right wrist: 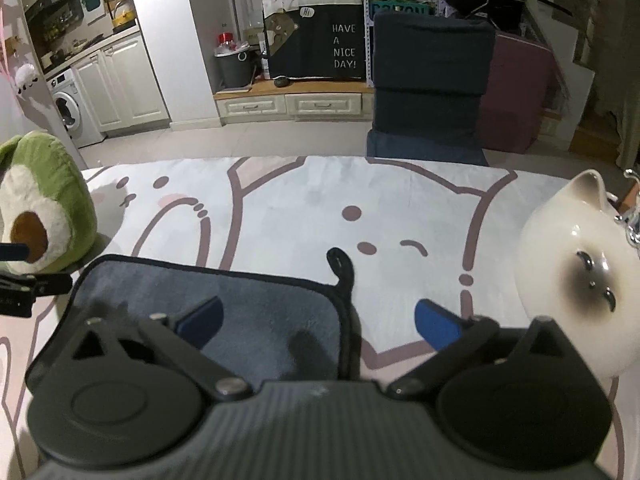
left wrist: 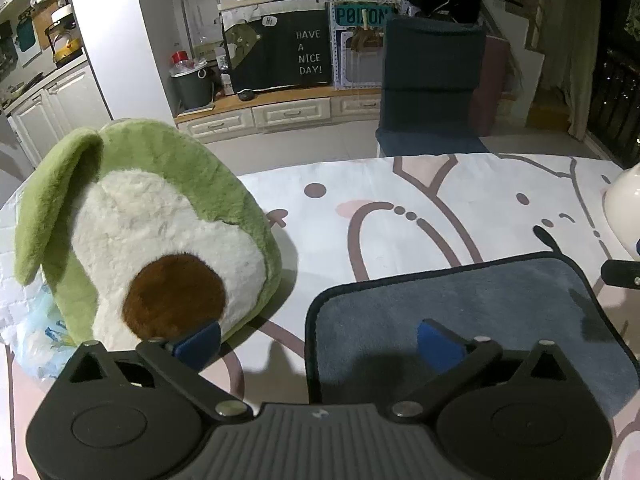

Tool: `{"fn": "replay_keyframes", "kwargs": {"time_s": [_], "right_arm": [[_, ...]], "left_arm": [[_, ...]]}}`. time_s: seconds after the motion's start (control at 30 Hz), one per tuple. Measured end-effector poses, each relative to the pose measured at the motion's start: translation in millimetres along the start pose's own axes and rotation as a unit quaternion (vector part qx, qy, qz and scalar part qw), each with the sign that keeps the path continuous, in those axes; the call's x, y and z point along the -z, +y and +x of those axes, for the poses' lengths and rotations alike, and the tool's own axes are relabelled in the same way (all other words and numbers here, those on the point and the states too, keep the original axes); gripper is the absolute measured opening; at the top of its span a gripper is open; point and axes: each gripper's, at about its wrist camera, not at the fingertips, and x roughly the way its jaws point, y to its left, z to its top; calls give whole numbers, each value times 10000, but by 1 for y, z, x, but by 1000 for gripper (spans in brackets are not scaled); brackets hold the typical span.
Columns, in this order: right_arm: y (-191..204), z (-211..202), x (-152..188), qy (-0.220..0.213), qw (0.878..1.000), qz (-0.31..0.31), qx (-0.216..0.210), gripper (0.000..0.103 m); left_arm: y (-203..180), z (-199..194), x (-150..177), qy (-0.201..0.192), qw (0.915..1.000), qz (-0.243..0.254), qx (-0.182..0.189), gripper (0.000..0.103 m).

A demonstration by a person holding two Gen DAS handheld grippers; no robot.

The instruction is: Fold towel

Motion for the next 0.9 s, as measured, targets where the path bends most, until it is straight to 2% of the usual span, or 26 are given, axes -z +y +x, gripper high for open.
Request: {"fn": "replay_keyframes", "kwargs": {"time_s": [0.47,0.9], "right_arm": [[0,-28,15,13,9999,162,50,103],[4,-67,35,-66,9997,216,64,103]], "left_arm": [[-11,-26,11,-31,9997,-175,192,103],[-11,-69,22,-260,9985,-424,216,103]]}}
